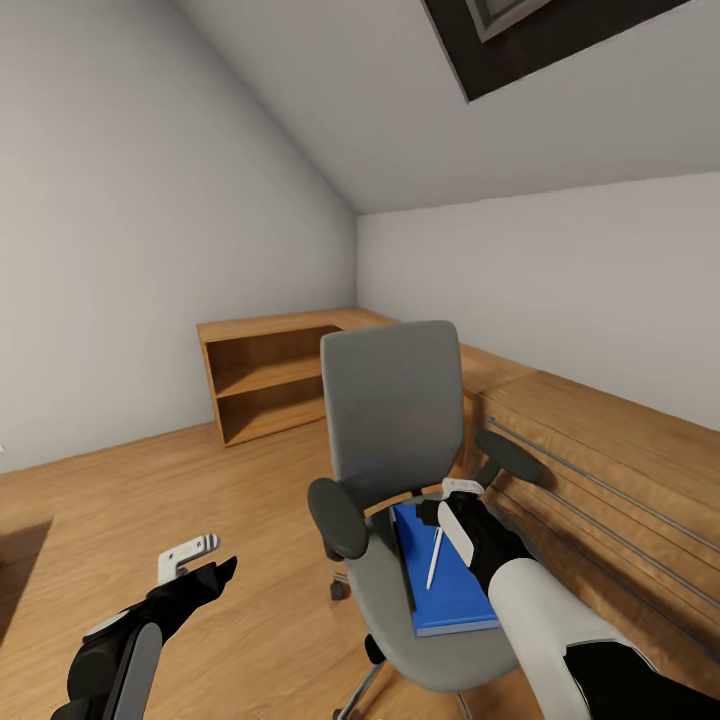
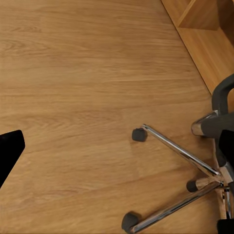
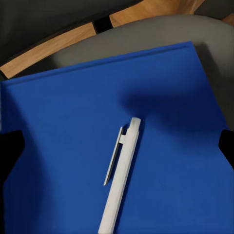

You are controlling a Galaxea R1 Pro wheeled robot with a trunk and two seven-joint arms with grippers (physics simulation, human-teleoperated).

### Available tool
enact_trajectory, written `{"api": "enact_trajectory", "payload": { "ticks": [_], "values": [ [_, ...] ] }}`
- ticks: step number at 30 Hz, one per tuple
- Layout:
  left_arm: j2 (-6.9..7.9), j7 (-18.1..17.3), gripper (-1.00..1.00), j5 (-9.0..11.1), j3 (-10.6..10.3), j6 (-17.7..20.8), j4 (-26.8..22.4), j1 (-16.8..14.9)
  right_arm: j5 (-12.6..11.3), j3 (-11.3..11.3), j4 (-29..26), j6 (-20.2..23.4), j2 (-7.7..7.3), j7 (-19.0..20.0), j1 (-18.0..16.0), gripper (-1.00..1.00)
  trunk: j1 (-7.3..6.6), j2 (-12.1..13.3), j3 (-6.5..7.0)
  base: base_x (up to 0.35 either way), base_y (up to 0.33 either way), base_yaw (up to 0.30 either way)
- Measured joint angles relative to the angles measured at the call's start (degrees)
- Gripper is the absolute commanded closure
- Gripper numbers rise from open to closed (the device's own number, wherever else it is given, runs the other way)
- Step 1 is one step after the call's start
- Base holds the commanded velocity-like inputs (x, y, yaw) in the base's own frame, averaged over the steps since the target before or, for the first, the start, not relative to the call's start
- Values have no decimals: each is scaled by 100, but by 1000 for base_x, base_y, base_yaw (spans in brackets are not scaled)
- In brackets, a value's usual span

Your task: In the bedroom, organize the workspace by keeping the computer under the desk, ensuring the monitor is on the desk, placing the keyboard on the desk next to the monitor, placing the mouse on the desk next to the keyboard, moving the folder from the swivel chair onto the desk next to the mouse, stacking the notebook on top of the folder with the pen on top of the notebook, and positioning the swivel chair next to the desk.

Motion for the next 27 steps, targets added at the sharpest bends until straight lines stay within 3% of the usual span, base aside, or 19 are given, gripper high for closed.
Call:
{"api": "enact_trajectory", "payload": {
  "ticks": [6, 13, 27],
  "values": [
    [0, -5, -100, 0, 0, 7, 0, 0, -1, -2, 4, 2, 2, 0, 0, -100, 0, 0, 0, 0, 0, 0],
    [0, 0, -100, -1, 5, 6, 0, 0, -1, -7, 5, 3, 2, 0, 0, -100, 153, -279, -125, 0, 0, 0],
    [0, -3, -100, 9, 9, 17, 0, 0, -1, -9, 6, 3, 1, -8, 0, -100, 242, -441, -197, 0, 0, 0]
  ]
}}
